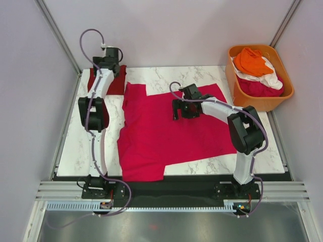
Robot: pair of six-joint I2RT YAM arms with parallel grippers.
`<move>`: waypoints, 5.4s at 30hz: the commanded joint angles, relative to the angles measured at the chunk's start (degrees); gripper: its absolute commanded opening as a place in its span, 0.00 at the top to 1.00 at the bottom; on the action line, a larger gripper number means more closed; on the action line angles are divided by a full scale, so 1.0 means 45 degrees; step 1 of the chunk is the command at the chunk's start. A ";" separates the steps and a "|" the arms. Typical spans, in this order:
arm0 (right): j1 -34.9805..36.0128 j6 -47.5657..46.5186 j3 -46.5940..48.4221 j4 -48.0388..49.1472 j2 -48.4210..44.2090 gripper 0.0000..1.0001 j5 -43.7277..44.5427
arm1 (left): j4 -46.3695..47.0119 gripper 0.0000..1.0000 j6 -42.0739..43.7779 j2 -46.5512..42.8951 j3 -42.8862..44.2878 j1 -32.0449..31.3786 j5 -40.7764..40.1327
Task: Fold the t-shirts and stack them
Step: Flatten the tshirt out
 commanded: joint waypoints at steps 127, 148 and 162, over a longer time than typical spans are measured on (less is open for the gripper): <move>-0.5580 0.2650 -0.6861 0.1845 -0.6245 0.04 -0.1523 | -0.0805 0.00 -1.0464 -1.6519 -2.2937 0.1155 0.7618; -0.5580 0.3080 -0.6920 0.3094 -0.6283 0.04 -0.3572 | 0.0387 0.29 -1.1031 -2.1910 -1.7376 0.1235 0.7657; -0.5580 0.3666 -0.6940 0.4091 -0.6596 0.02 -0.4863 | 0.5726 0.97 -1.0578 -1.9040 -0.9013 0.1235 1.8006</move>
